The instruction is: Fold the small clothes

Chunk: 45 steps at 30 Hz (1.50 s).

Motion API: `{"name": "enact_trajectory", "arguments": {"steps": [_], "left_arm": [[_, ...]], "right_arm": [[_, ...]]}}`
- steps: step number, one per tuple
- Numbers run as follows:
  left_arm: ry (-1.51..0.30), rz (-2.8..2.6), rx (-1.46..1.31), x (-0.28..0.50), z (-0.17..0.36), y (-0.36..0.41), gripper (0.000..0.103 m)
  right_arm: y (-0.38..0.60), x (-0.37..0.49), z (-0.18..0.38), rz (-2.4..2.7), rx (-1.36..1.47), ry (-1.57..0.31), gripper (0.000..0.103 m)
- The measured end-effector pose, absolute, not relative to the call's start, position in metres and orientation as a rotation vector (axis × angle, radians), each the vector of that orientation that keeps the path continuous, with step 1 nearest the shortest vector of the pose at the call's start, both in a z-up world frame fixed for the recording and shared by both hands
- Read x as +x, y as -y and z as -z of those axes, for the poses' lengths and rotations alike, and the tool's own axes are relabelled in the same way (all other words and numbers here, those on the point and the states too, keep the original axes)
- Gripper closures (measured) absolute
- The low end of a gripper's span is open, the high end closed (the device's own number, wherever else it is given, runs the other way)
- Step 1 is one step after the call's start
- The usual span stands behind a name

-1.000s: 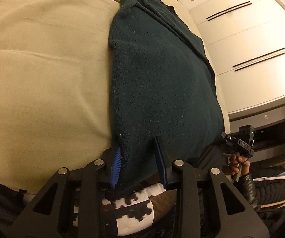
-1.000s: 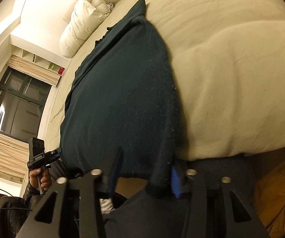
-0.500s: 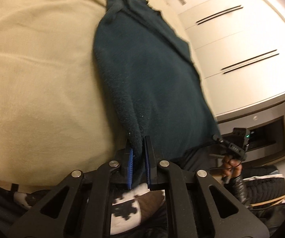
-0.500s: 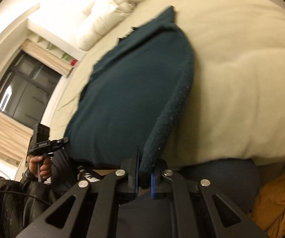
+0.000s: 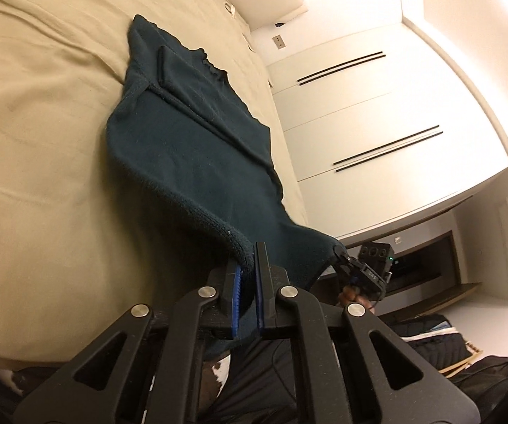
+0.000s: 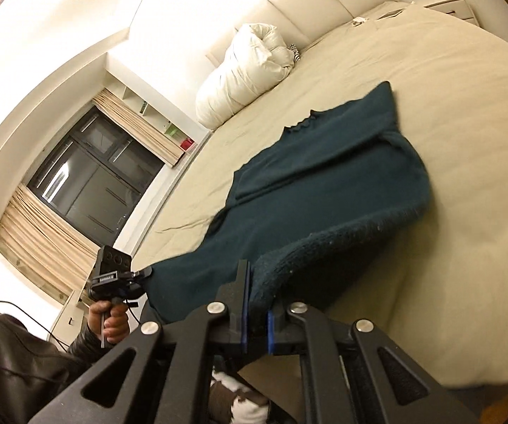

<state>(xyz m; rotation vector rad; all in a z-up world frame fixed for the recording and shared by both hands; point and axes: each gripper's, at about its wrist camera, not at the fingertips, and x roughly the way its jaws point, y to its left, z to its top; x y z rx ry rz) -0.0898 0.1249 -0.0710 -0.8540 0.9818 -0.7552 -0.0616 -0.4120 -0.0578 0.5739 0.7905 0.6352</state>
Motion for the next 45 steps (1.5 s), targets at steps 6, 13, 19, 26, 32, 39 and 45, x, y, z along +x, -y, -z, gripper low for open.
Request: {"name": "enact_trajectory", "arguments": {"steps": [6,13,19,26,32,39,45], "left_arm": [[-0.978,0.751,-0.945,-0.069,0.082,-0.13,0.098],[-0.901,0.75,-1.034,0.001,0.063,-0.136,0.098],[-0.828,0.715,-1.01,0.095,0.038,-0.129,0.098],[-0.844,0.544,-1.118,0.214,0.071,-0.143,0.098],[-1.022,0.379,-1.213,0.266,0.151,-0.159,0.096],[-0.847,0.353,-1.347,0.245,0.144,-0.2,0.096],[-0.825,0.426,-0.979,0.232,0.071,-0.169,0.095]], "right_arm": [[0.403,-0.019,0.058,-0.662,0.59,-0.787,0.095],[0.412,0.049,0.048,-0.633,0.679,-0.731,0.095],[0.423,0.133,0.049,-0.541,0.76,-0.719,0.095],[0.434,0.228,0.073,-0.403,0.801,-0.759,0.095],[0.468,0.27,0.13,-0.165,0.933,-0.832,0.056],[0.482,0.254,0.127,-0.195,0.97,-0.73,0.036],[0.432,0.239,0.087,-0.328,0.858,-0.765,0.031]]}}
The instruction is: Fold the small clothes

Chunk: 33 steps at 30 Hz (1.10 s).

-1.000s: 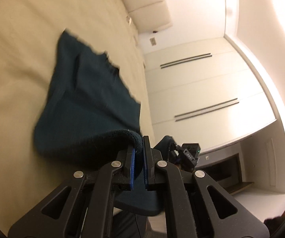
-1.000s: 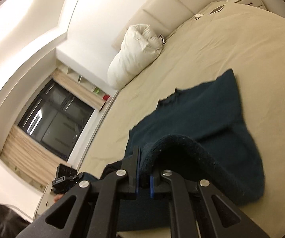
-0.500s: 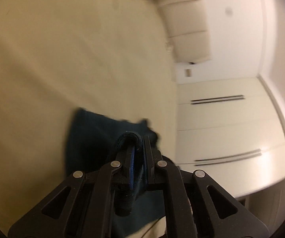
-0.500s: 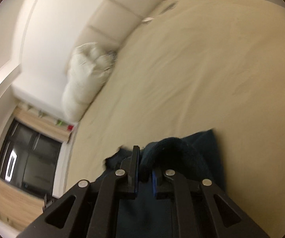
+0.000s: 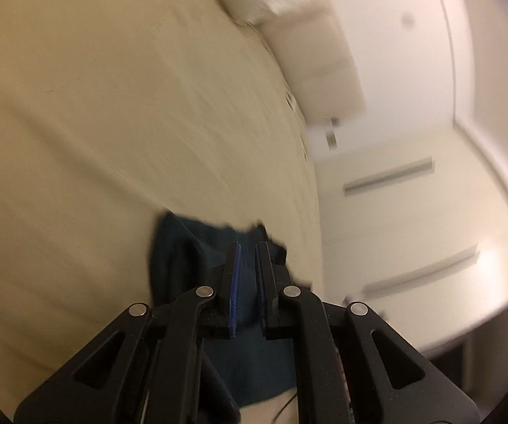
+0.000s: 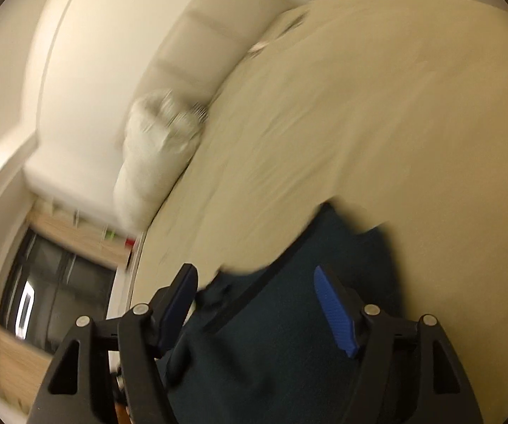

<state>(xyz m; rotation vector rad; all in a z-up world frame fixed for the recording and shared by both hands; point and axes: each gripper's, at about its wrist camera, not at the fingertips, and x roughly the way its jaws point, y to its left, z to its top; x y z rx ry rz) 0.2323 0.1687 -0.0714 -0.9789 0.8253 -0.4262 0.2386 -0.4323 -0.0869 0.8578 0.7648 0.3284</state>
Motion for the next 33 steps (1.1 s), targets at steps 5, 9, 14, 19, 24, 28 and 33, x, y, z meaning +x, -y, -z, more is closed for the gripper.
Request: {"name": "enact_trajectory", "arguments": {"steps": [5,9,14,19,24,28,33], "left_arm": [[-0.916,0.443,-0.72,0.226,0.073,-0.118,0.095],[-0.92,0.384,-0.691,0.216,0.086,-0.12,0.095],[-0.864,0.405,-0.702,0.213,0.089,-0.12,0.096],[-0.902,0.481,-0.645,0.203,0.103,-0.095,0.095],[-0.965,0.498,-0.614,0.212,0.123,-0.066,0.096],[-0.974,0.508,-0.647,0.218,0.128,-0.07,0.096],[-0.963,0.515,-0.616,0.211,0.141,-0.073,0.096]], "right_arm": [[0.3,0.227,0.071,-0.716,0.711,-0.955,0.033],[0.209,0.226,0.1,-0.838,0.659,-1.167,0.035],[0.189,0.249,0.135,-0.755,0.725,-1.234,0.041],[0.174,0.277,0.132,-0.779,0.778,-1.232,0.044],[0.163,0.315,0.106,-0.814,0.903,-1.09,0.041],[0.184,0.331,0.097,-0.651,0.913,-1.01,0.024],[0.227,0.285,0.072,-0.671,0.791,-0.926,0.024]]}}
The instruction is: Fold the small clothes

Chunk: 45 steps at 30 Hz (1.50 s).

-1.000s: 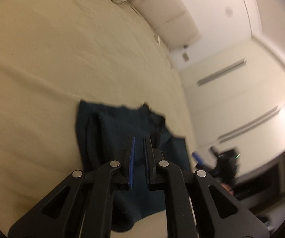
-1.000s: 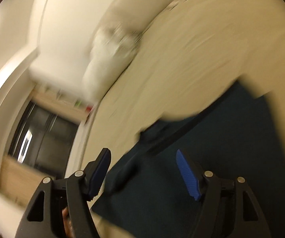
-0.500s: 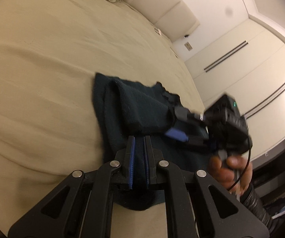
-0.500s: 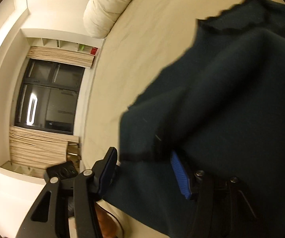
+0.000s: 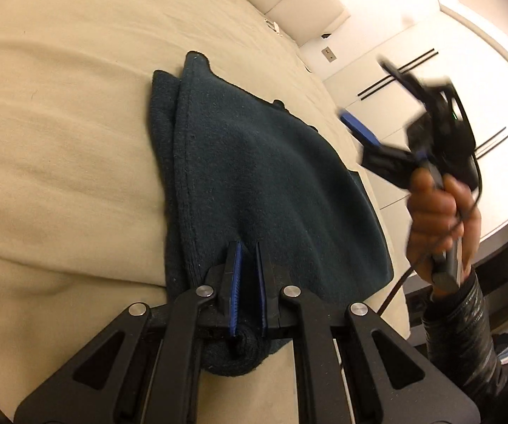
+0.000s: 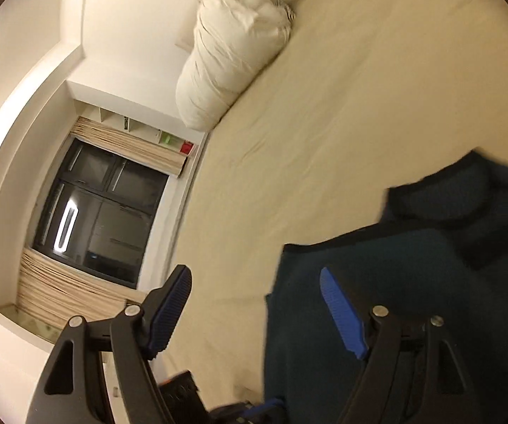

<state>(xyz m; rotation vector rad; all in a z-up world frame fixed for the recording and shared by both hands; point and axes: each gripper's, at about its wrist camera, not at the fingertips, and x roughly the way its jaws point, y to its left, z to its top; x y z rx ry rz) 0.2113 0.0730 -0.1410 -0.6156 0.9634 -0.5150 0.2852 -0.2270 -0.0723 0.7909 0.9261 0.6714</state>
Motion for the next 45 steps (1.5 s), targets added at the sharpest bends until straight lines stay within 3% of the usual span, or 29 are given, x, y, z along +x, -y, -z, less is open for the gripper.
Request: {"name": "enact_trajectory", "arguments": {"steps": [9,17,20,21,23,25,28,41,45], "left_arm": [[-0.985,0.493,-0.604,0.195,0.115,-0.077,0.096],[-1.004,0.495,-0.543,0.206,0.094,-0.073,0.095],[-1.009,0.507,-0.539,0.209,0.093,-0.068,0.095],[-1.002,0.524,-0.533,0.208,0.092,-0.065,0.095],[-0.987,0.516,-0.512,0.205,0.092,-0.064,0.095],[-0.991,0.511,-0.519,0.204,0.095,-0.065,0.096],[-0.981,0.494,-0.53,0.2,0.098,-0.068,0.103],[-0.994,0.472,-0.597,0.172,0.126,-0.097,0.103],[-0.927,0.512,-0.669,0.164,0.116,-0.111,0.103]], "right_arm": [[0.426,0.179,0.062,-0.282,0.695,-0.78,0.024],[0.503,0.149,0.108,-0.126,0.647,-0.916,0.024],[0.495,0.152,0.121,-0.125,0.598,-0.97,0.036],[0.493,0.145,0.12,-0.135,0.588,-0.969,0.053],[0.488,0.144,0.12,-0.162,0.555,-0.984,0.078],[0.484,0.144,0.121,-0.164,0.513,-0.987,0.09],[0.481,0.135,0.117,-0.165,0.475,-0.978,0.095],[0.487,0.113,0.13,-0.167,0.609,-0.954,0.096],[0.485,0.112,0.133,-0.192,0.627,-0.954,0.096]]}}
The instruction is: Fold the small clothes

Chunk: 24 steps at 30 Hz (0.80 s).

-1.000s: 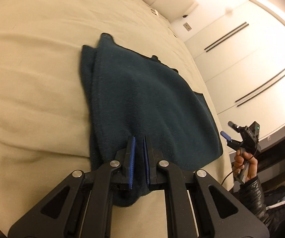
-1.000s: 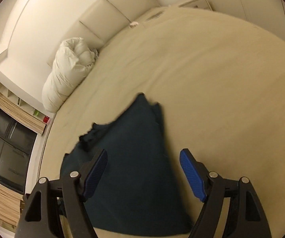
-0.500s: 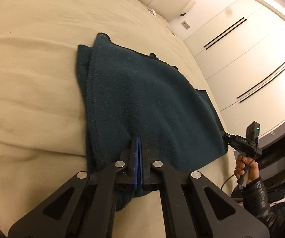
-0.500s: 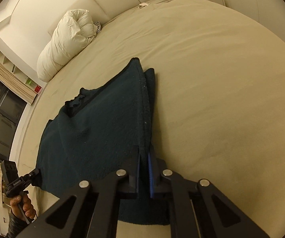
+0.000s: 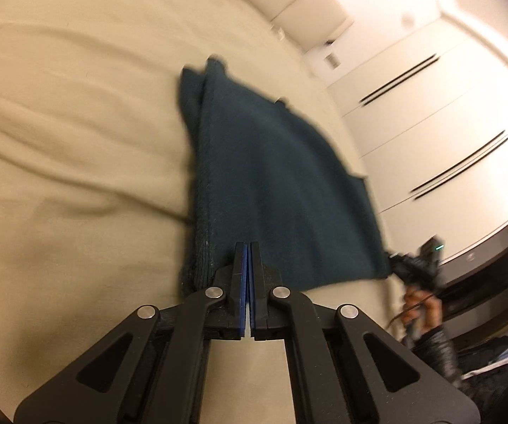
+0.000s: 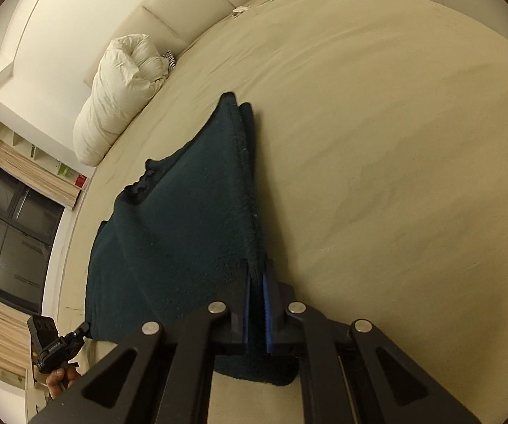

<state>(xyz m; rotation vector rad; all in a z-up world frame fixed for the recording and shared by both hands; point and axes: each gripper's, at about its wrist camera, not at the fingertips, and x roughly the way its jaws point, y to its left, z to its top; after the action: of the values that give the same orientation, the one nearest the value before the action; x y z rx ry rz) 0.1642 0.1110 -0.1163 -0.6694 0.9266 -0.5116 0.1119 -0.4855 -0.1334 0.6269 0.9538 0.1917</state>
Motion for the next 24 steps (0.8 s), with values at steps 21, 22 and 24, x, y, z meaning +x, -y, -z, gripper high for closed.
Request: {"name": "enact_trajectory", "arguments": {"steps": [21,22,24], "left_arm": [[-0.997,0.503,-0.636,0.209,0.112,-0.119,0.026],[-0.987,0.51,-0.644,0.209,0.11,-0.12,0.034],[-1.003,0.519,-0.619,0.21,0.11,-0.116,0.053]], "right_arm": [[0.481,0.11,0.127,-0.237,0.646,-0.943,0.079],[0.481,0.109,0.127,-0.238,0.647,-0.94,0.079],[0.48,0.11,0.128,-0.238,0.635,-0.946,0.079]]}}
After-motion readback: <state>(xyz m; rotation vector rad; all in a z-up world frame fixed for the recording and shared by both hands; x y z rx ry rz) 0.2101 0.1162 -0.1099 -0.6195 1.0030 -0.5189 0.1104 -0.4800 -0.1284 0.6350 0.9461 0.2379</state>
